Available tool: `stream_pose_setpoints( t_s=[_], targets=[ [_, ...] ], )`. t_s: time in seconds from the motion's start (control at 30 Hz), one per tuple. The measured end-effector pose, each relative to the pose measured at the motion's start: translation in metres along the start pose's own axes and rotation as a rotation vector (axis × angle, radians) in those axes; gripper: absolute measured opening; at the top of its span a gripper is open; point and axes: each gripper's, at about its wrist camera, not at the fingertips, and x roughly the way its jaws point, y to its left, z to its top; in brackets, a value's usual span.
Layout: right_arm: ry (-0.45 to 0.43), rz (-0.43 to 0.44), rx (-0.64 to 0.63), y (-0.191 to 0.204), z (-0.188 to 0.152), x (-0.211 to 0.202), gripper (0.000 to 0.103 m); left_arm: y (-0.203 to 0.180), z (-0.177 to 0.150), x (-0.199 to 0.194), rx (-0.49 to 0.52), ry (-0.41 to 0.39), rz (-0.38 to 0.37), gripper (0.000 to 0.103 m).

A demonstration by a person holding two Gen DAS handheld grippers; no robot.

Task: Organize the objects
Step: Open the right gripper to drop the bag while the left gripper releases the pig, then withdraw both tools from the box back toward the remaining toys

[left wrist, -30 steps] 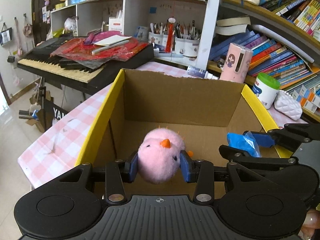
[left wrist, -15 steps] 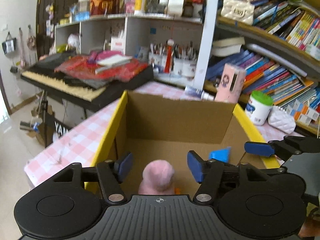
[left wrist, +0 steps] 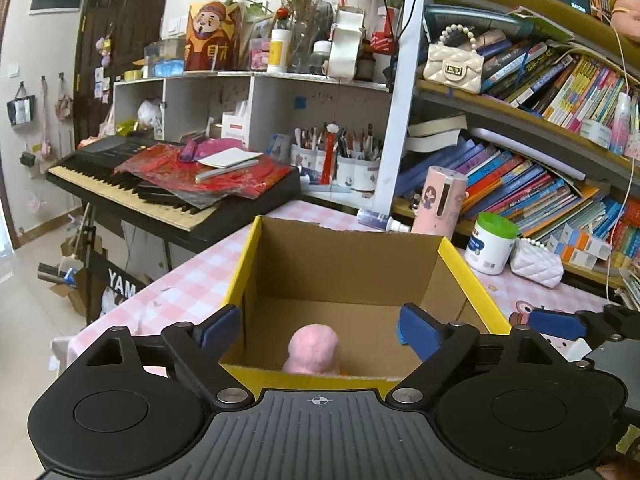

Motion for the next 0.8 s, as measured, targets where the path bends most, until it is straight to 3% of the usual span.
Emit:
stream_pose_setpoints(
  t_s=[0.17,0.8],
  targets=[
    [0.009,-0.045,0.022,0.004,-0.009,-0.013,0.09,0.008,-0.01,-0.012,-0.004,0.015,0.003,0.092],
    [0.085,-0.129,0.058,0.048,-0.068,-0.081,0.094,0.052,-0.064,-0.081,-0.028,0.098,0.025,0.095]
  ],
)
